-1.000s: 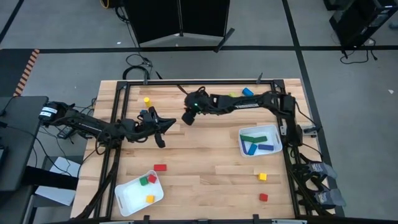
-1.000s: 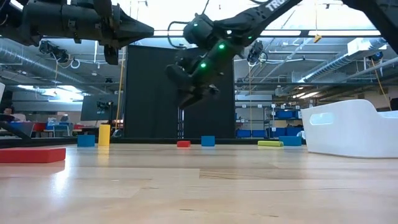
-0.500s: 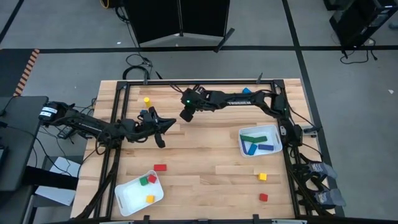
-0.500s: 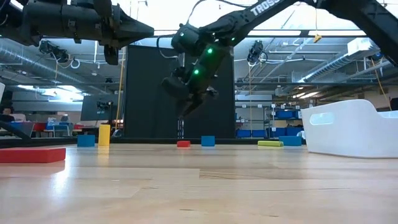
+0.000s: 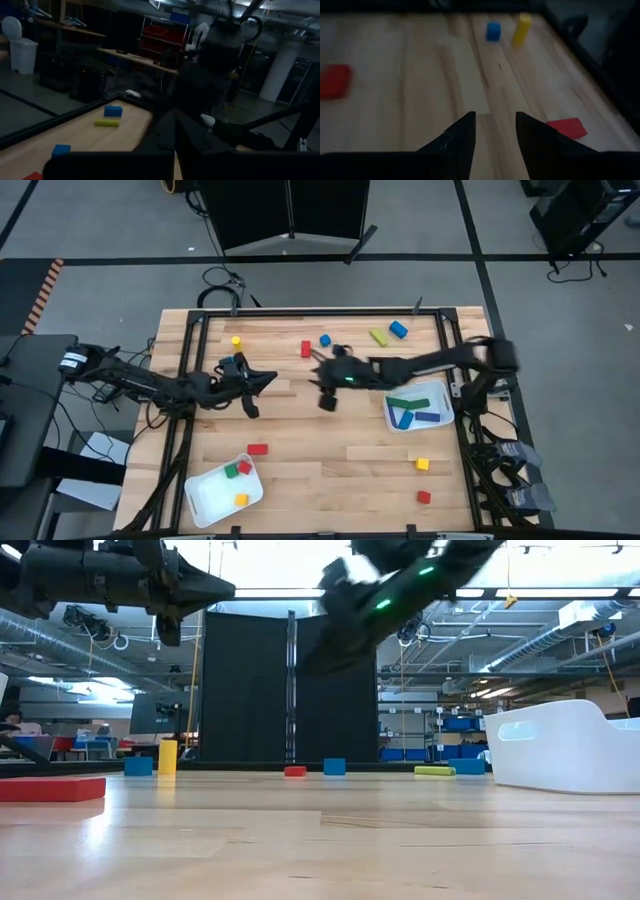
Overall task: Sort blocks by size
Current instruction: Put the light green rectangular block into the top white bin
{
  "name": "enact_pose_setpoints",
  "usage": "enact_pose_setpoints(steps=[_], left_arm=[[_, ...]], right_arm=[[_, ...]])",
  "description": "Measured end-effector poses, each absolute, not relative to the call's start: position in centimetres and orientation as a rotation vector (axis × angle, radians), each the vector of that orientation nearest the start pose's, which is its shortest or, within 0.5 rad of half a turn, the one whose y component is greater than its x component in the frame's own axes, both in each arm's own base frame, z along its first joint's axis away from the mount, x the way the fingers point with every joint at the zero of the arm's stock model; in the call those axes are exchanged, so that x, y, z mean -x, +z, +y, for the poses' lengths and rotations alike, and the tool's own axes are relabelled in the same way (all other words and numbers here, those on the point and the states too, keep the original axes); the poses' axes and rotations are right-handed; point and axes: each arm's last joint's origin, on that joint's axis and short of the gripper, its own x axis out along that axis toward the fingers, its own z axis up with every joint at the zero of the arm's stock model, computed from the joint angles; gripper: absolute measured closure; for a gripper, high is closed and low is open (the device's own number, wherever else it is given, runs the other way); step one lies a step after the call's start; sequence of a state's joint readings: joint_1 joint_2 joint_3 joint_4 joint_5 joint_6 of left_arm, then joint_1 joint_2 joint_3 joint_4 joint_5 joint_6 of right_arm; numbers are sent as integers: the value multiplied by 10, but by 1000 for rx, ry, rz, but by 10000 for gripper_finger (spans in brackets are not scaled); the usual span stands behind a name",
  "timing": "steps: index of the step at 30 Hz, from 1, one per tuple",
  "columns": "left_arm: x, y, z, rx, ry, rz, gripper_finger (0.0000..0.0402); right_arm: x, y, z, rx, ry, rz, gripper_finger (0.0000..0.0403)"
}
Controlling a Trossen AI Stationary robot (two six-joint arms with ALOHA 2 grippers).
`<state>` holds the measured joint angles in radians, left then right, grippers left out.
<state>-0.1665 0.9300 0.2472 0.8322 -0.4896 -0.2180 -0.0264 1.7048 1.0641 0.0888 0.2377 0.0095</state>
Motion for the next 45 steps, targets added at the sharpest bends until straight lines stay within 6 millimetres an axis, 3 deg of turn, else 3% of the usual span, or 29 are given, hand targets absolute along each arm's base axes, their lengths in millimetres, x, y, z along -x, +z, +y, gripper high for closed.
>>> enact_pose_setpoints(steps=[4,9,13,17,25,32,39,45], left_arm=[[-177,218,-16,266,306,-181,391],[-176,213,-16,263,308,-165,391],[-176,213,-16,264,308,-166,391],[-176,213,-16,273,307,-167,391],[-176,213,-16,307,305,-172,391],[-176,212,-16,308,305,-168,391],[-177,206,-15,341,314,-110,391],[-177,203,-15,357,318,-91,391]], right_arm=[[-320,234,4,43,-190,449,252],[-266,256,16,3,-148,335,252],[-234,263,22,-18,-116,271,252],[-215,261,23,-5,-191,242,252],[-208,250,9,-92,-507,250,253],[-212,223,-20,-234,-655,420,267],[-213,209,-77,-387,-828,769,263],[-227,201,-135,-403,-812,943,212]])
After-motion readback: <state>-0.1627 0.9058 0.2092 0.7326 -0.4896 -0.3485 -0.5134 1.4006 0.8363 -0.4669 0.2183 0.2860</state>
